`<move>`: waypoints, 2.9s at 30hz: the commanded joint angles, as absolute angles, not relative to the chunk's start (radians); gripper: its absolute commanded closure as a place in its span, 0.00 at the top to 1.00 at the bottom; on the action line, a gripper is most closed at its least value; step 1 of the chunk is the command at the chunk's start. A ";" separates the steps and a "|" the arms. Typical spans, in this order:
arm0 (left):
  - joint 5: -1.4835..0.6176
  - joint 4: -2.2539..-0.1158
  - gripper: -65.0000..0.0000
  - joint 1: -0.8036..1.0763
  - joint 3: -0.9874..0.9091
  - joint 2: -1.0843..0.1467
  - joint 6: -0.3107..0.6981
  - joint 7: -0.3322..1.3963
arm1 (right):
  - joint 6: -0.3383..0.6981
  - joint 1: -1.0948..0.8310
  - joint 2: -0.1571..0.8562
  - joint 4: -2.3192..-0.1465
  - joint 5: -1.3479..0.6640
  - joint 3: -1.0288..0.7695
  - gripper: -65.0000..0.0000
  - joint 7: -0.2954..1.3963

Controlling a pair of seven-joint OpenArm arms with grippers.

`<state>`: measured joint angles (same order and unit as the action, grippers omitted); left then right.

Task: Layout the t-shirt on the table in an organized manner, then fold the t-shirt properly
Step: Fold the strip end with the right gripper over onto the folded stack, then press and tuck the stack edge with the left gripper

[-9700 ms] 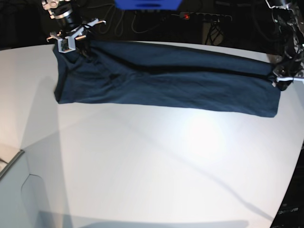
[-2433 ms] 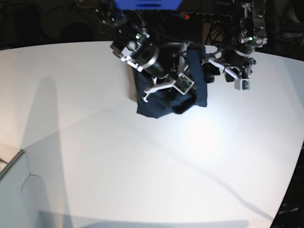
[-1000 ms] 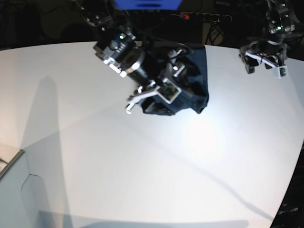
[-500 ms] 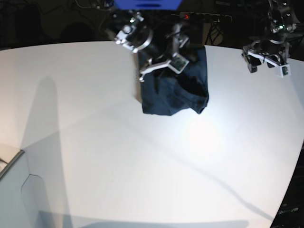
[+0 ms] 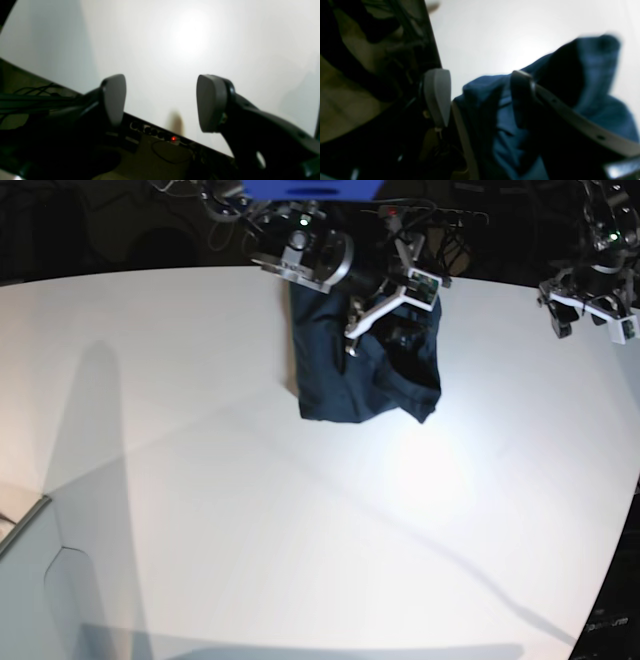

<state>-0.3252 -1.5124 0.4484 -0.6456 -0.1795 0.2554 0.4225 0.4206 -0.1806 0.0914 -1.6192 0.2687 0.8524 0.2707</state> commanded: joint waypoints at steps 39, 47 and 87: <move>-0.335 -1.839 0.66 0.375 -0.312 -0.013 0.255 0.654 | 0.438 -0.131 -0.008 -1.790 0.277 0.147 0.59 0.259; -0.335 -1.870 0.66 0.340 -0.225 0.031 0.249 0.653 | 0.440 -0.104 -0.005 -1.755 0.277 0.094 0.59 0.259; -0.516 -1.728 0.66 0.392 -0.397 0.077 0.254 0.848 | 0.440 -0.105 -0.001 -1.733 0.277 0.096 0.59 0.259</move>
